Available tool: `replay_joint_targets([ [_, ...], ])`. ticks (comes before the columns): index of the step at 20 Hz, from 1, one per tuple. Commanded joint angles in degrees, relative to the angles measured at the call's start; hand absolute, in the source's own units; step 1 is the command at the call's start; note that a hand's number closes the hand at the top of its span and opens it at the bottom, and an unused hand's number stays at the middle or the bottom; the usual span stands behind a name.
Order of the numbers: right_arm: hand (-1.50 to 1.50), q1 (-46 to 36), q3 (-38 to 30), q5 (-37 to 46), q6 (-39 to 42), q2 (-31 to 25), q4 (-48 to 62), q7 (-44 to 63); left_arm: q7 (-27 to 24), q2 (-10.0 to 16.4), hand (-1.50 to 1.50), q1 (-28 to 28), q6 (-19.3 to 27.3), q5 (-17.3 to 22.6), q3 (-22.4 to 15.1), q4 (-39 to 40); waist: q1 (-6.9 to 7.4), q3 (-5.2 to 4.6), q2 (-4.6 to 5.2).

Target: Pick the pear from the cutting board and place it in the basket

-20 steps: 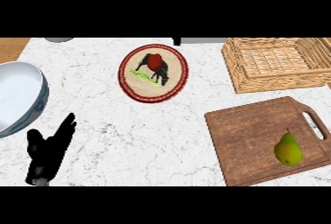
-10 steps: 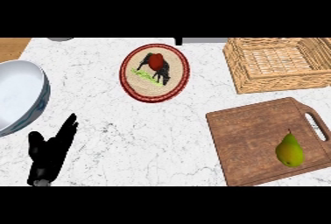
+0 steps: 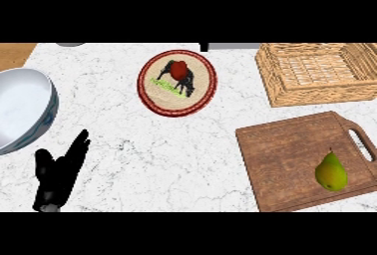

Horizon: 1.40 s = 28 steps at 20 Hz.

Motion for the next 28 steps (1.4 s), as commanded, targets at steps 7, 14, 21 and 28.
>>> replay_joint_targets([
  [7, -1.5, 1.48, 1.47, 4.75, -7.57, 10.55, -4.76, 0.62, 2.76, -3.15, 0.0, 2.75, 0.2, -1.91, -2.68, 4.35, 0.67, -0.49, 0.67],
  [14, -1.5, 3.29, 6.37, 14.1, -13.49, 18.13, -9.19, 0.06, 1.4, -1.4, 0.0, 3.81, -2.94, -0.53, -0.14, 4.2, 0.82, -0.49, 0.64],
  [21, -1.5, 6.25, 7.37, 17.76, -13.05, 21.29, -10.3, -0.96, 4.25, -1.79, 0.0, 1.69, -2.61, -1.05, 0.62, 3.28, 0.4, -0.49, 0.59],
  [28, -1.5, 6.02, 9.82, 24.23, -17.41, 27.26, -9.36, -3.55, 4.1, -2.64, 0.0, 4.21, -1.78, -2.82, 0.0, 0.39, 0.68, -0.47, 0.58],
])
